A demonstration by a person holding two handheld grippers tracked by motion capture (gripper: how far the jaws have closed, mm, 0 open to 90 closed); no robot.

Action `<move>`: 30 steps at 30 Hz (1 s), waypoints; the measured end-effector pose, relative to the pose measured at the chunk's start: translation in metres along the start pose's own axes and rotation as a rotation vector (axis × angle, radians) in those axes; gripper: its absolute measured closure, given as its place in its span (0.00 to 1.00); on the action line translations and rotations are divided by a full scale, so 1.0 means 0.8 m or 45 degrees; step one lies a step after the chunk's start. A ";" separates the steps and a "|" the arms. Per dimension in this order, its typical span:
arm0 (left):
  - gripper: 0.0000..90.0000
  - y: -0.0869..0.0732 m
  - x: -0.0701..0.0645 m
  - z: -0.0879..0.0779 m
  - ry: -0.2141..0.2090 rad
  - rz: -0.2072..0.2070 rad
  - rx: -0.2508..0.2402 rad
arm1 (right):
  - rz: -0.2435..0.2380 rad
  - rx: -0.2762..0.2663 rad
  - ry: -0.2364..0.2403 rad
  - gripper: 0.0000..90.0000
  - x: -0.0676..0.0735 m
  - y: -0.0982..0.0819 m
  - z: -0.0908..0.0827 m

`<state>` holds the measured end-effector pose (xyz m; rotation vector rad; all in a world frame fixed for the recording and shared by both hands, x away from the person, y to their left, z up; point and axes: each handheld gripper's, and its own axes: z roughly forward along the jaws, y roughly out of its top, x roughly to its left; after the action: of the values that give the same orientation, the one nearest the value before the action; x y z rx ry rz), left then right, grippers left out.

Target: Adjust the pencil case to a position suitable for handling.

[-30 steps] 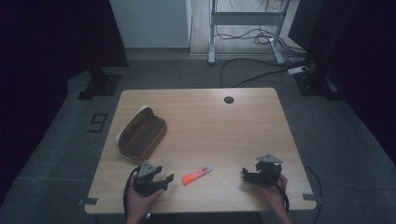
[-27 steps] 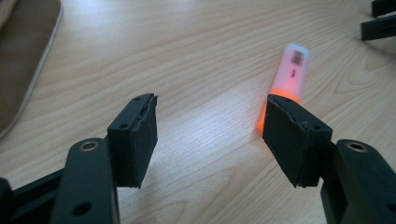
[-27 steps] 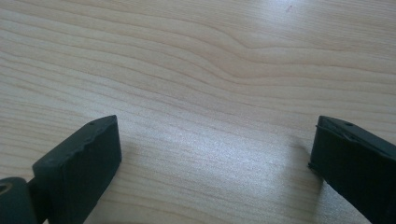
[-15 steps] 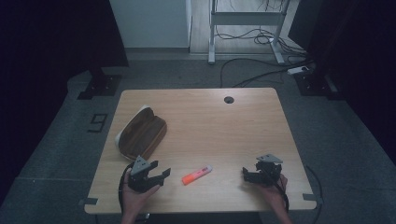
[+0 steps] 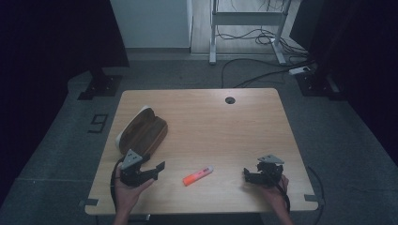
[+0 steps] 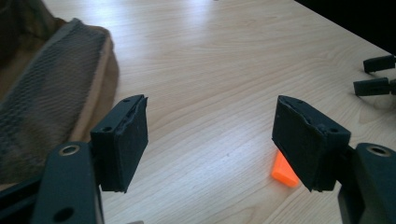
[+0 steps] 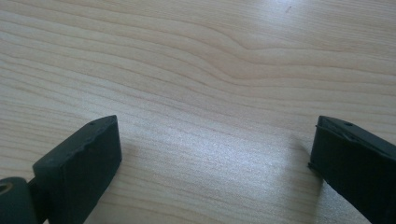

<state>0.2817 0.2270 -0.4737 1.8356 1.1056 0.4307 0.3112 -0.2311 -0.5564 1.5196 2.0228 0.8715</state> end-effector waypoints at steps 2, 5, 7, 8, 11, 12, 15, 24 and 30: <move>0.29 0.004 0.008 -0.007 0.019 -0.007 -0.008 | 0.000 0.000 0.000 0.02 0.000 0.000 0.000; 0.29 0.007 0.016 -0.014 0.039 -0.007 -0.020 | 0.000 0.000 0.000 0.02 0.000 0.000 0.000; 0.29 0.008 0.018 -0.016 0.045 -0.010 -0.023 | 0.000 0.000 0.000 0.02 0.000 0.000 0.000; 0.29 0.008 0.024 -0.020 0.061 -0.015 -0.028 | 0.000 0.000 0.000 0.02 0.000 0.000 0.000; 0.29 0.008 0.031 -0.024 0.099 -0.017 -0.028 | 0.000 0.000 0.000 0.02 0.000 0.000 0.000; 0.29 0.007 0.033 -0.025 0.112 -0.018 -0.026 | 0.000 0.000 0.000 0.02 0.000 0.000 0.000; 0.29 0.004 0.039 -0.027 0.130 -0.031 -0.027 | 0.000 0.000 0.000 0.02 0.000 0.000 0.000; 0.31 -0.002 0.062 -0.038 0.198 -0.071 -0.043 | 0.000 0.000 0.000 0.02 0.000 0.000 0.000; 0.32 -0.005 0.075 -0.043 0.238 -0.087 -0.053 | 0.000 0.000 0.000 0.02 0.000 0.000 0.000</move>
<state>0.2881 0.2958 -0.4683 1.7421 1.2725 0.5905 0.3112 -0.2311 -0.5564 1.5195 2.0226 0.8715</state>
